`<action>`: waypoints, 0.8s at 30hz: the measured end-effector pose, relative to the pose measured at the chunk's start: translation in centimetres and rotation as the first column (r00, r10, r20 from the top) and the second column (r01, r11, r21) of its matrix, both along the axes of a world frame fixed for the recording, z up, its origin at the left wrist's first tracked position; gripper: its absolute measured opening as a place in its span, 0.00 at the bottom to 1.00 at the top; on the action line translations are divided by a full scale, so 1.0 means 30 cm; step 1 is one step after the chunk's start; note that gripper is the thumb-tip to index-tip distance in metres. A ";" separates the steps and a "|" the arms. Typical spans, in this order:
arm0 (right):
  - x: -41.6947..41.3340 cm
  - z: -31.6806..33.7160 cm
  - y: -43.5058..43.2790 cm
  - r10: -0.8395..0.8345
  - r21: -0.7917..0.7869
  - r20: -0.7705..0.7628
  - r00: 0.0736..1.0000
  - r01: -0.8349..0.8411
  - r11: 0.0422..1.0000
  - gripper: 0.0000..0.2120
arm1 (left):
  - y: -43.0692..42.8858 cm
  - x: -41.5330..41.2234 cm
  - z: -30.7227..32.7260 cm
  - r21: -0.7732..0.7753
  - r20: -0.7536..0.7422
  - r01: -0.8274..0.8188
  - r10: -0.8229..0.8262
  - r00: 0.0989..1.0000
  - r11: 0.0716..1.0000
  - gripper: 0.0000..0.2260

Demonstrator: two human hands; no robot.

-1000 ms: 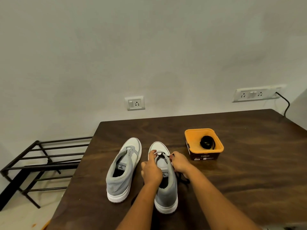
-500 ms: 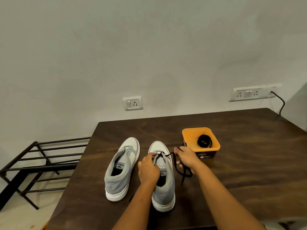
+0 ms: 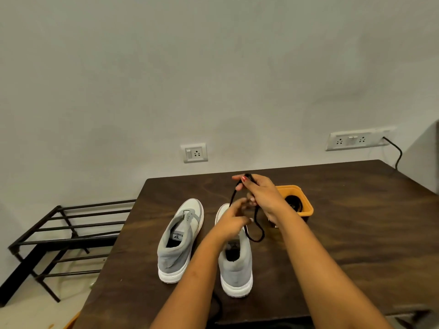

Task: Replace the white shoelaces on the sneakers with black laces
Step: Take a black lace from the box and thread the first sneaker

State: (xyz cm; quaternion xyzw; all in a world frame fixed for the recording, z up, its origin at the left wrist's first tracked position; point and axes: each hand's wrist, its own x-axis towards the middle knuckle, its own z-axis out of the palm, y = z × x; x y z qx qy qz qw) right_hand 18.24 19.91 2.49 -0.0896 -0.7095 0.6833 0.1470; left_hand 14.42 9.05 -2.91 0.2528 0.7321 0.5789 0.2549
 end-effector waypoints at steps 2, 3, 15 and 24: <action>0.008 0.038 -0.014 0.012 -0.090 -0.040 0.999 -0.016 0.996 0.11 | 0.006 0.025 0.034 -0.031 0.052 0.126 -0.124 0.991 0.992 0.13; 0.010 0.054 -0.014 0.003 -0.124 -0.061 0.998 -0.010 0.992 0.10 | 0.002 0.031 0.033 -0.058 0.071 0.192 -0.188 0.980 0.980 0.10; -0.008 0.048 0.048 -0.109 -0.245 -0.035 0.993 0.098 0.965 0.10 | 0.019 0.203 -0.064 -0.839 -0.196 0.235 -0.676 0.710 0.490 0.13; -0.047 -0.105 0.046 -0.124 0.042 0.124 0.985 0.120 0.992 0.09 | -0.109 0.025 -0.150 -0.269 -0.417 -0.305 0.175 0.892 0.914 0.09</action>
